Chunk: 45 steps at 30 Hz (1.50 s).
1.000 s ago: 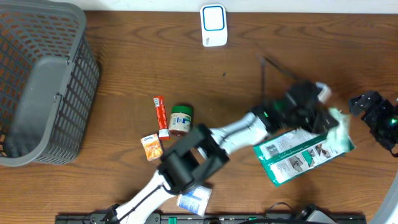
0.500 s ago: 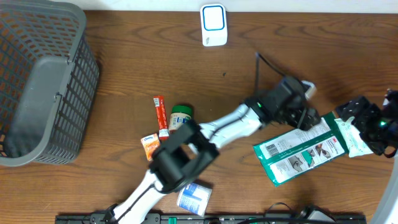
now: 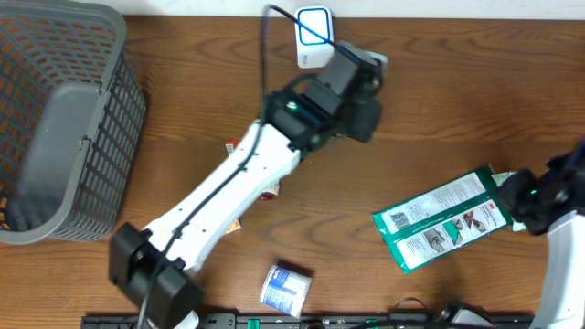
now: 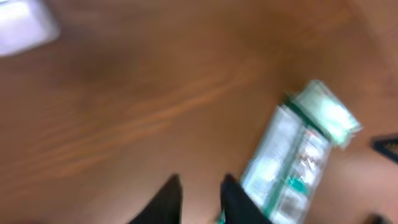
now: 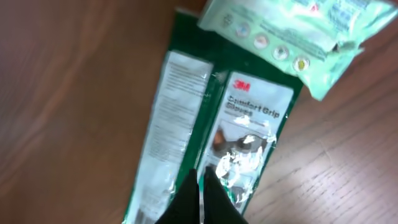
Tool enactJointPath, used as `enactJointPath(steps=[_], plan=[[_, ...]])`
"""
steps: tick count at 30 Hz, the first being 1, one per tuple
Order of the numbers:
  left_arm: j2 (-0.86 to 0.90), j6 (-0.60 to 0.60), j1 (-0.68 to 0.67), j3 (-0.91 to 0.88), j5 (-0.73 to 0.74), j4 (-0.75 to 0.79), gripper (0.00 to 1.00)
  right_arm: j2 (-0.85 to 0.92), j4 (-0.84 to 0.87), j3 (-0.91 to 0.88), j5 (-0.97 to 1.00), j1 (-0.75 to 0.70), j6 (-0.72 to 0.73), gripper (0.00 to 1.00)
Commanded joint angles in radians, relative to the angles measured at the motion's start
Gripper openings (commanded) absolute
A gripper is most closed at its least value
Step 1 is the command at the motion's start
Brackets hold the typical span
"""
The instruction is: Scan the item barcode
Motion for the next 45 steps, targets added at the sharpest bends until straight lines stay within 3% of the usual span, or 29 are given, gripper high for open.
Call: enactJointPath(steps=[1, 3, 6, 7, 12, 18, 24, 30, 32, 33, 37, 39, 42, 45], plan=[[-0.023, 0.047, 0.060, 0.002, -0.231, -0.062, 0.15, 0.001, 0.088, -0.104, 0.078, 0.005, 0.150, 0.01], [-0.028, 0.047, 0.097, 0.002, -0.238, -0.098, 0.17, 0.006, 0.179, -0.163, 0.127, 0.005, 0.214, 0.01], [-0.028, 0.047, 0.166, 0.002, -0.239, -0.164, 0.38, 0.026, 0.322, -0.231, 0.156, 0.005, 0.262, 0.01], [-0.028, 0.046, 0.190, 0.002, -0.238, -0.182, 0.40, 0.037, 0.354, -0.243, 0.170, 0.005, 0.261, 0.01], [-0.030, 0.038, 0.322, 0.002, -0.237, -0.248, 0.40, 0.121, 0.414, -0.257, 0.336, 0.005, 0.275, 0.01], [-0.030, 0.038, 0.463, 0.002, -0.231, -0.294, 0.50, 0.249, 0.492, -0.257, 0.426, 0.004, 0.275, 0.01], [-0.030, 0.038, 0.554, 0.002, -0.127, -0.309, 0.55, 0.369, 0.656, -0.257, 0.492, 0.003, 0.274, 0.01], [-0.030, 0.039, 0.583, 0.002, -0.121, -0.317, 0.56, 0.403, 0.782, -0.256, 0.484, 0.003, 0.256, 0.01], [-0.030, 0.039, 0.583, 0.002, -0.121, -0.315, 0.56, 0.382, 0.788, -0.244, 0.418, 0.003, 0.185, 0.01], [-0.031, 0.039, 0.583, 0.002, -0.121, -0.314, 0.56, 0.365, 0.780, -0.236, 0.369, 0.003, 0.144, 0.04], [-0.042, 0.039, 0.583, 0.002, -0.121, -0.311, 0.56, 0.239, 0.646, -0.183, 0.198, 0.003, 0.068, 0.36], [-0.059, 0.039, 0.583, 0.002, -0.121, -0.311, 0.56, 0.137, 0.484, -0.137, 0.158, 0.005, 0.068, 0.58], [-0.089, 0.038, 0.583, 0.002, -0.120, -0.312, 0.56, 0.025, 0.315, -0.117, 0.151, 0.005, 0.087, 0.83], [-0.109, 0.039, 0.582, 0.002, -0.059, -0.312, 0.60, -0.039, 0.179, -0.121, 0.151, 0.005, 0.142, 0.91]])
